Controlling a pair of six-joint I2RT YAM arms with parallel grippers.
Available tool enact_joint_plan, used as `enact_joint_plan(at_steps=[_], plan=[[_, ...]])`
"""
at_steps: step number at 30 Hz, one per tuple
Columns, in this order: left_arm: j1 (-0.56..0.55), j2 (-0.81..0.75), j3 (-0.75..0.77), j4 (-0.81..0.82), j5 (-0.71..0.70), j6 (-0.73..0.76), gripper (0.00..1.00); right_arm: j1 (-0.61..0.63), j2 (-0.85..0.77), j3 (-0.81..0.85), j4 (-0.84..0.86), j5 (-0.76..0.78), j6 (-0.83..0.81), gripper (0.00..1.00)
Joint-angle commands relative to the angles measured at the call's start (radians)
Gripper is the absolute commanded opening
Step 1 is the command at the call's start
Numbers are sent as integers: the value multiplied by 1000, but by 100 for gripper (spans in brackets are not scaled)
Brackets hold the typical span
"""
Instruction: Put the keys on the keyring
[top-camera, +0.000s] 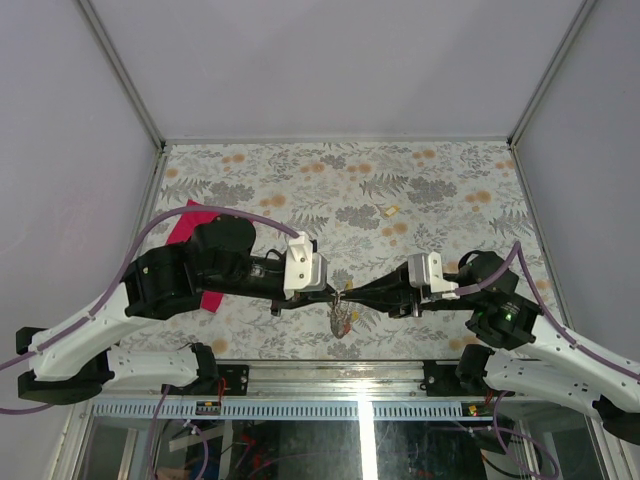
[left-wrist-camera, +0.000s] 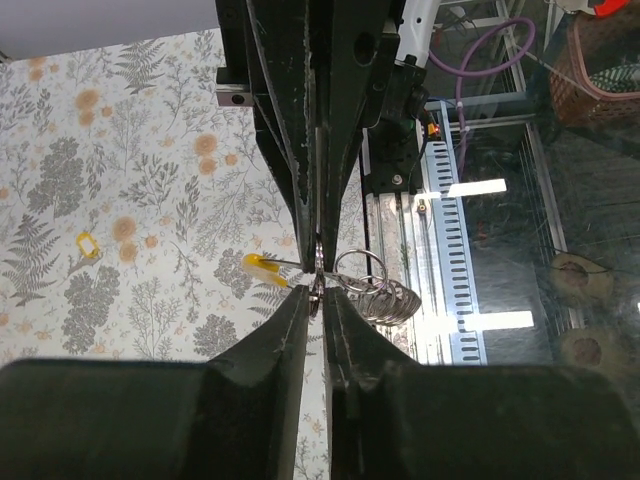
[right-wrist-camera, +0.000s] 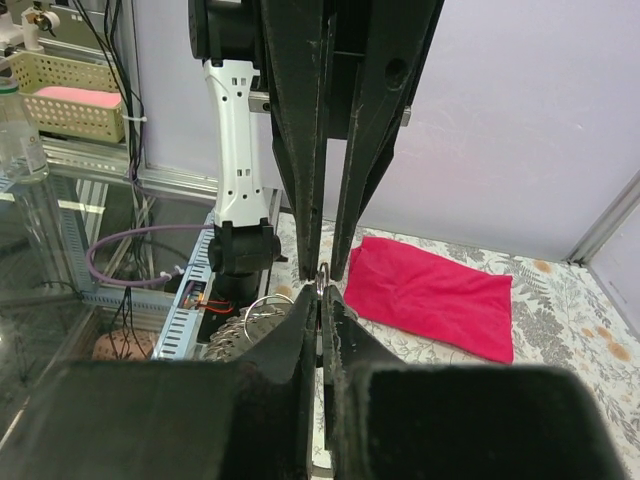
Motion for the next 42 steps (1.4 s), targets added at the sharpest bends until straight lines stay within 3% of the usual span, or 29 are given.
enact_joint_plan(at_steps=[1,5,14,20,32,42], plan=[[-4,7,5,33,22,19,9,1,-24,51,88,-11,16,0],[-6,12,15,24,35,25,0,1,-31,57,84,-8,19,0],[-5,7,16,33,35,25,0,1,-50,46,136,47,51,0],[-4,-8,-30,122,51,-14,0,1,-55,28,228,115,96,0],[-4,-113,-213,458,-4,-133,0,1,-25,-153,707,269,328,0],[-5,-154,-249,535,-23,-158,15,1,-40,-160,715,246,323,0]])
